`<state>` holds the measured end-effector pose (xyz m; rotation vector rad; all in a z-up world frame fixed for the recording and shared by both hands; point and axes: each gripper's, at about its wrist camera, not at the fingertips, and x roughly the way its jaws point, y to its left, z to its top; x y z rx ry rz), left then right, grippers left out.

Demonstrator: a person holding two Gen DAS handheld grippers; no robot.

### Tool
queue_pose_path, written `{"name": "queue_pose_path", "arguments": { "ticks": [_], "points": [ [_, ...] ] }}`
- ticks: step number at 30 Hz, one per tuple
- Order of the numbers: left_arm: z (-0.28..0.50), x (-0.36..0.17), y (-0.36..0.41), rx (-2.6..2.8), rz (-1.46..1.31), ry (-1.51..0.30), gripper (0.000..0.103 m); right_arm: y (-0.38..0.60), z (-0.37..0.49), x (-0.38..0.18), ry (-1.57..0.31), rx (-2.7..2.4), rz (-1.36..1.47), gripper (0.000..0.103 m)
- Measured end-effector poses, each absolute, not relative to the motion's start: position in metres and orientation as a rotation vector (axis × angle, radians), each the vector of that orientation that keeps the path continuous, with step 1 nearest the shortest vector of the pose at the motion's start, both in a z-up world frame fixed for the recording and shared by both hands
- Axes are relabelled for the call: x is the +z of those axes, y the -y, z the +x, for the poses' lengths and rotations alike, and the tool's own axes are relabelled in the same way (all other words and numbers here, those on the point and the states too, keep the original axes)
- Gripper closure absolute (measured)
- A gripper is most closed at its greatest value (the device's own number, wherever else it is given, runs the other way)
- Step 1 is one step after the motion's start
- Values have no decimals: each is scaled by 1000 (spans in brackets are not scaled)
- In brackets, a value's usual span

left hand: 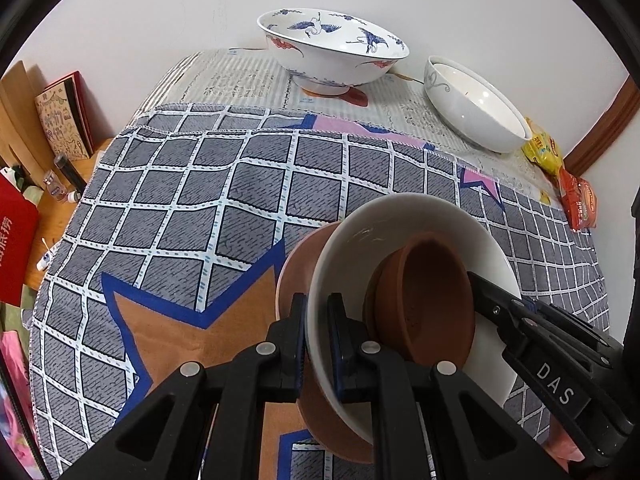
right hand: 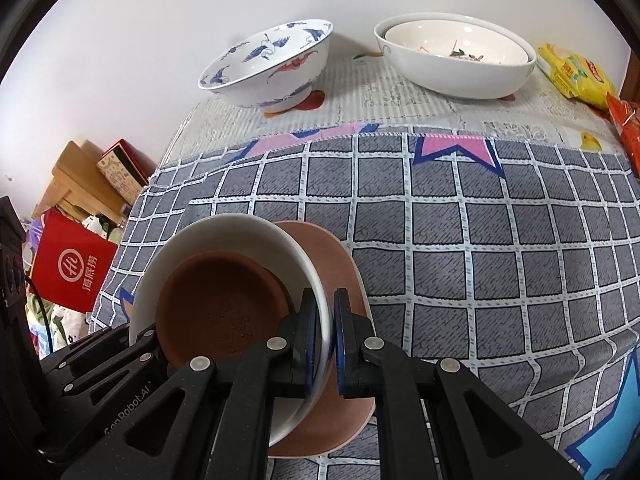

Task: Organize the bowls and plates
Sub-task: 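Lower the white bowl onto the pink plate with both grippers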

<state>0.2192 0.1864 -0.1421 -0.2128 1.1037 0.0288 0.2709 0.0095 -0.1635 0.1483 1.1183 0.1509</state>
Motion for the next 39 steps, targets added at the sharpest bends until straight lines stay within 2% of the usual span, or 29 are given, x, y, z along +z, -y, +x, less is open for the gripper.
{"name": "queue_pose_path", "arguments": {
  "ticks": [39],
  "points": [
    [214,-142,-179,25,-168,-1122,90,-7,264,-162,-1109,168,127,94]
  ]
}}
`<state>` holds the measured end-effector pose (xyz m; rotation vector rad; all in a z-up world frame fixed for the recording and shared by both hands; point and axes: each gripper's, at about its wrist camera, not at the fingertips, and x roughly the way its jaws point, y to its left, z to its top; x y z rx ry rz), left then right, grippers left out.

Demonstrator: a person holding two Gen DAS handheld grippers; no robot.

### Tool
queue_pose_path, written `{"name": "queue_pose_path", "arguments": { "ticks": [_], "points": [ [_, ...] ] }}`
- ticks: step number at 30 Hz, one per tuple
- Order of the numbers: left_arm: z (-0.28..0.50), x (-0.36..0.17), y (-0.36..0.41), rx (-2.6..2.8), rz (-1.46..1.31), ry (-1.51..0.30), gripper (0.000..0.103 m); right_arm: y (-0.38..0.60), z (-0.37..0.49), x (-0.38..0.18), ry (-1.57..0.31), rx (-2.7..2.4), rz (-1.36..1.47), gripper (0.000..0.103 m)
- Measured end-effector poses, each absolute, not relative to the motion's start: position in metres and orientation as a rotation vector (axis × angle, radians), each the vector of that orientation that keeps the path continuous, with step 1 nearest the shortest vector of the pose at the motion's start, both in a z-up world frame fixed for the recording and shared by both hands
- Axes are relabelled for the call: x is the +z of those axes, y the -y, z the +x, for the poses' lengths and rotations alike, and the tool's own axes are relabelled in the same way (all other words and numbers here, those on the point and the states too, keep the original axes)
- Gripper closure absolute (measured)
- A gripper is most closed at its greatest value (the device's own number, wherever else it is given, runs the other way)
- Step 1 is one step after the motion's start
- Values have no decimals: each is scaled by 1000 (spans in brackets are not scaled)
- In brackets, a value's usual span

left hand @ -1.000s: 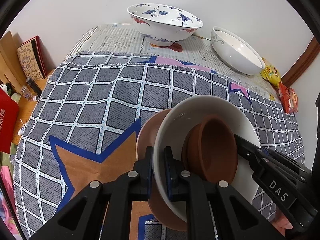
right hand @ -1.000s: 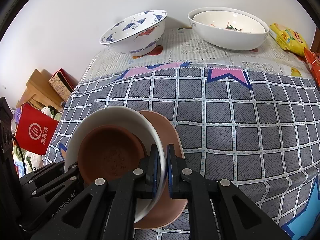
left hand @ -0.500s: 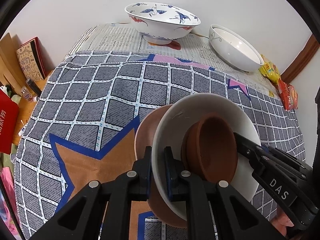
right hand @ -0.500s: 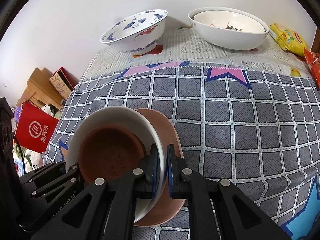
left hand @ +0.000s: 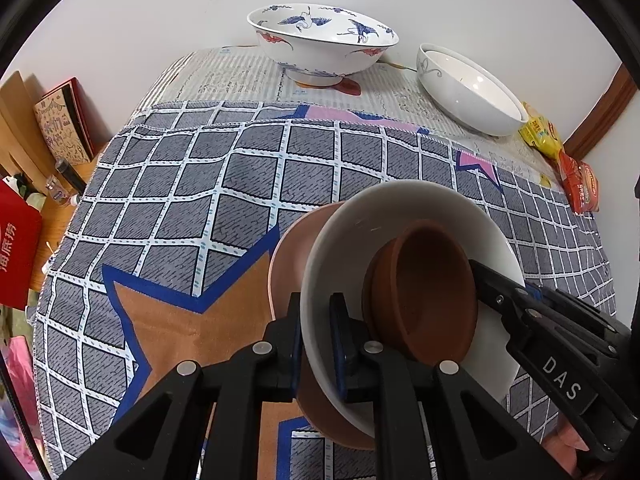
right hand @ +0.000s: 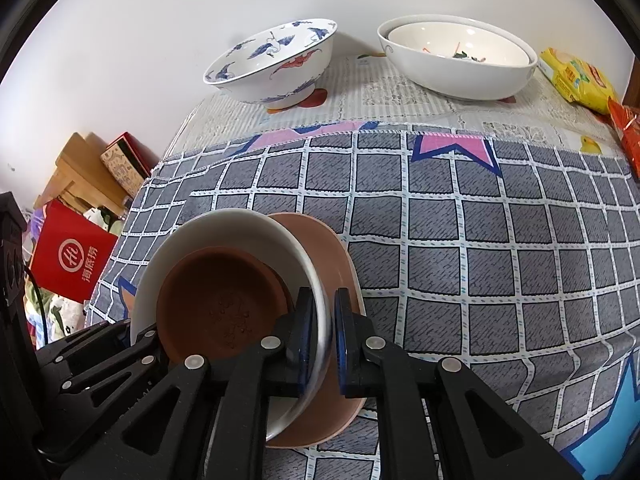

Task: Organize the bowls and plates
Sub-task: 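Lower the white bowl onto the pink plate with both grippers, then open both grippers and pull them back from the white bowl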

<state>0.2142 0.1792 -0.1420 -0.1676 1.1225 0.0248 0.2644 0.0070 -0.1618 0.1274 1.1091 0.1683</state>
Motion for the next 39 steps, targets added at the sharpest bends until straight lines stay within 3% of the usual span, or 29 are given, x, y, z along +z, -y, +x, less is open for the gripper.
{"name": "queue_pose_path", "arguments": {
  "ticks": [18,21,24,29,39],
  "points": [
    [183,-114,-175,42,-166,-1090,74,-2,234,-131,-1043,165,66,88],
    [172,-103,-170,46,-153,-1069,73,2,217,-117,-999,155,44,80],
    [159,-89,-163,52,-139,-1035,64,7,199,-101,-948,118,5,71],
    [137,-69,-142,43,-114,-974,59,23,160,-74,-876,57,-58,60],
    [79,-38,-82,23,-76,-860,52,73,79,-39,-823,-42,-77,59]
  ]
}}
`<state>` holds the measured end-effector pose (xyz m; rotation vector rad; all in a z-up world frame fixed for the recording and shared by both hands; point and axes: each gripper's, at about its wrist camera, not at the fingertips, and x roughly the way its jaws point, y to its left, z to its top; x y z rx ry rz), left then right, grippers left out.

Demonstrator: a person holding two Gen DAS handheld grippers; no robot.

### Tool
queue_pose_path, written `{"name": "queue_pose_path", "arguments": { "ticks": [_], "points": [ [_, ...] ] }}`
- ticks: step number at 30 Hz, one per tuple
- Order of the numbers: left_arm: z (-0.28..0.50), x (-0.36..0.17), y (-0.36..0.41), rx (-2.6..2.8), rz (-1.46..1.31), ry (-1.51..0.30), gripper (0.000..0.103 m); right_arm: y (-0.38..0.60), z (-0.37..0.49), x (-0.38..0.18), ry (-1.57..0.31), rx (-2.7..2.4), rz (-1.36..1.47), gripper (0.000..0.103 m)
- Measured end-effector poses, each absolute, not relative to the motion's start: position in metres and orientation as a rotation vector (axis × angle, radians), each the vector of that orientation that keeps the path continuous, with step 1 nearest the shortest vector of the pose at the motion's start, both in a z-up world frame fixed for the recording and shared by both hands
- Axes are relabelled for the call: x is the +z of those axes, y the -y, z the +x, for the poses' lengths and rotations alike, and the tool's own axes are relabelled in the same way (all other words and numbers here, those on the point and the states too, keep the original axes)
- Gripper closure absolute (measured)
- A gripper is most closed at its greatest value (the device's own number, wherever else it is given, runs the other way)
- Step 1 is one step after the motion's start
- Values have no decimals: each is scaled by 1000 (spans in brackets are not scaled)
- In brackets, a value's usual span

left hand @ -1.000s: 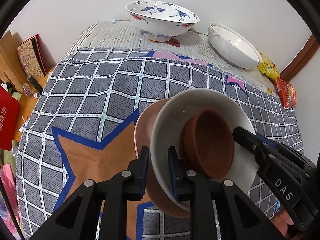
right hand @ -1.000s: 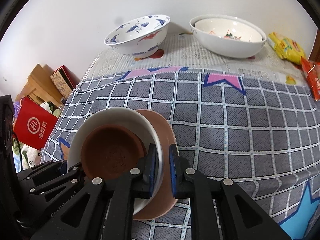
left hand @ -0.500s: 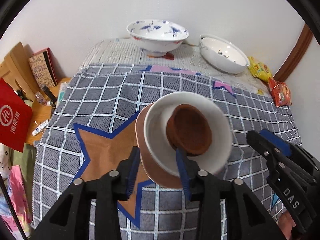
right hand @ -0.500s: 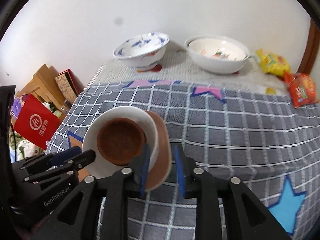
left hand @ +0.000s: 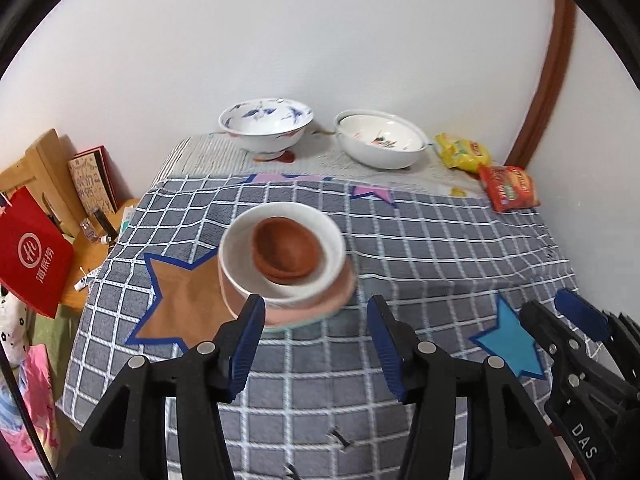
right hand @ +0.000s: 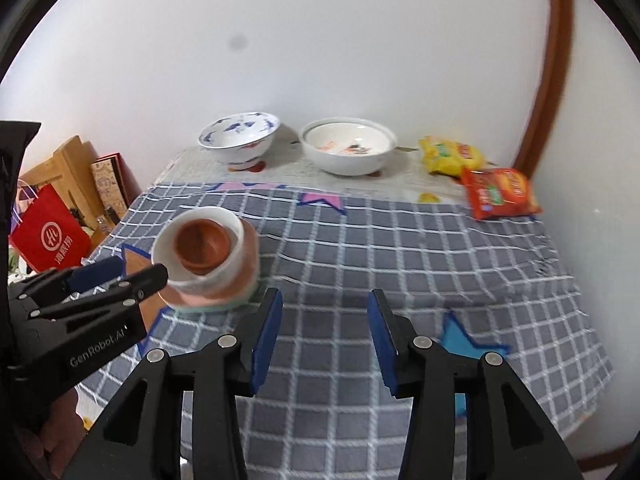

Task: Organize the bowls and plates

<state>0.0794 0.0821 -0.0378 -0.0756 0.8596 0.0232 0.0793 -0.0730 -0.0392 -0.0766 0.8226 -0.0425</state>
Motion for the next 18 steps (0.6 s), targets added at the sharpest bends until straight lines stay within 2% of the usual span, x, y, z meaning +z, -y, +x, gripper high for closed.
{"name": "queue_pose_path", "arguments": {
  "ticks": [3,5,6,7,8,10,14,18],
  "points": [
    [62,-29,-64,19,-57,-834,52,90,56,-31,-806,-52,-52,57],
    [51,-23,-57,25,-42,-810,46,101,39,-24,-784,-65,-29,43],
    [44,-19,-51,30,-31,-793,42,104,34,-22,-775,-73,-24,40],
    [39,-16,-48,30,-26,-785,35,108,28,-19,-764,-83,-18,31],
    [35,-13,-45,29,-25,-777,30,111,22,-17,-753,-87,-13,28],
    [25,-7,-41,35,-15,-754,29,115,11,-13,-738,-89,-8,25],
    [15,0,-34,45,-5,-743,21,119,-1,-8,-735,-103,-16,20],
    [7,3,-32,51,-13,-736,21,121,-9,-5,-727,-102,-18,17]
  ]
}}
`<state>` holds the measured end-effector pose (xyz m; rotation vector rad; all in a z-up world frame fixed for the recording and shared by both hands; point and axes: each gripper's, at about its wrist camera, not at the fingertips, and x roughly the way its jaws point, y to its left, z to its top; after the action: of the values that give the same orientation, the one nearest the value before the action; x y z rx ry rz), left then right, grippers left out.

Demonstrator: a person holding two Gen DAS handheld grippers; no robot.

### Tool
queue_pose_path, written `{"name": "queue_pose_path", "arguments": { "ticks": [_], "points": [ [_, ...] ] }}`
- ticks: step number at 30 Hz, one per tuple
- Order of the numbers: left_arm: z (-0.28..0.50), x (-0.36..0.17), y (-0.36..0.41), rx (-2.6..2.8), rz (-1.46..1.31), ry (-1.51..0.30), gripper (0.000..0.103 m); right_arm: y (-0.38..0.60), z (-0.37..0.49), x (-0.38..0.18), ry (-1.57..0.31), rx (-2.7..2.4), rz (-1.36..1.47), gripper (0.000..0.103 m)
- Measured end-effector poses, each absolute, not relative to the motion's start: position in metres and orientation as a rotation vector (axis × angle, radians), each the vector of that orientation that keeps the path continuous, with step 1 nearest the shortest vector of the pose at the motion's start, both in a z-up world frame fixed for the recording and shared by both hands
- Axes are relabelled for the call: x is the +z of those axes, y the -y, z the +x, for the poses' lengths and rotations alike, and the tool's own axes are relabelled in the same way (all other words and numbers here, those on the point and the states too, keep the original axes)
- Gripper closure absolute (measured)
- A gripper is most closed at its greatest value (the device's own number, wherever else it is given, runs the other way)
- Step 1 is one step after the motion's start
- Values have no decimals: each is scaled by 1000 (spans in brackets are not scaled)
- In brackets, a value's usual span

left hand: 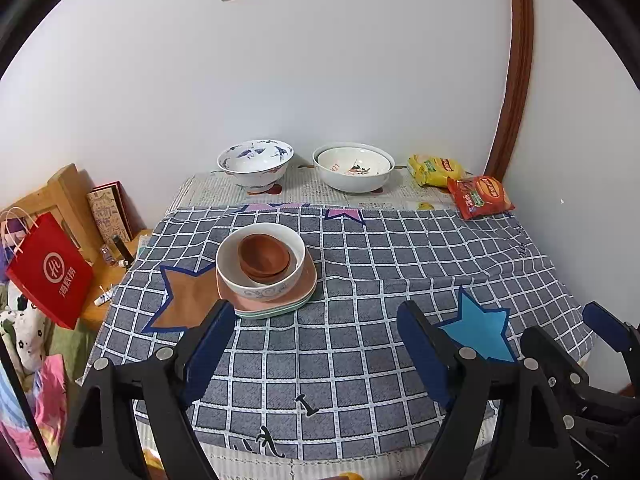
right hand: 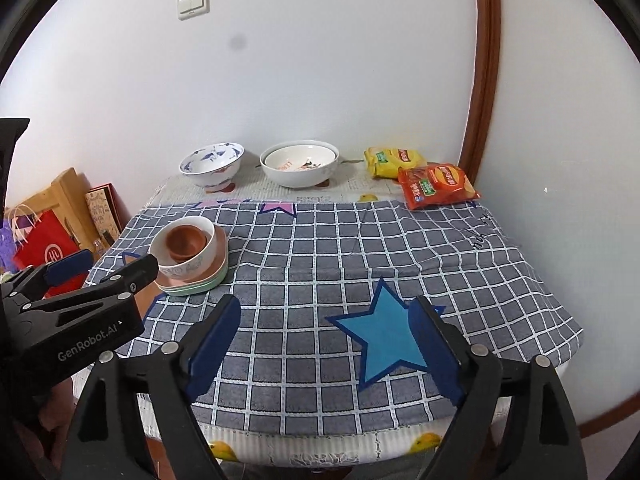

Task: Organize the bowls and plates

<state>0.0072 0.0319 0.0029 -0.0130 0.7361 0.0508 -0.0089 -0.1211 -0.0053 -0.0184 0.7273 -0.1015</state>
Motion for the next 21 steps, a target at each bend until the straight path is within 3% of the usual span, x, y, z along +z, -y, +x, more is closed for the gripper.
{"name": "queue_pose_path", "arguments": {
  "ticks": [21],
  "points": [
    [-8,8,-32,70,-16,-716,20,122,-24,-3,-709,-114,-8,17]
  ]
}}
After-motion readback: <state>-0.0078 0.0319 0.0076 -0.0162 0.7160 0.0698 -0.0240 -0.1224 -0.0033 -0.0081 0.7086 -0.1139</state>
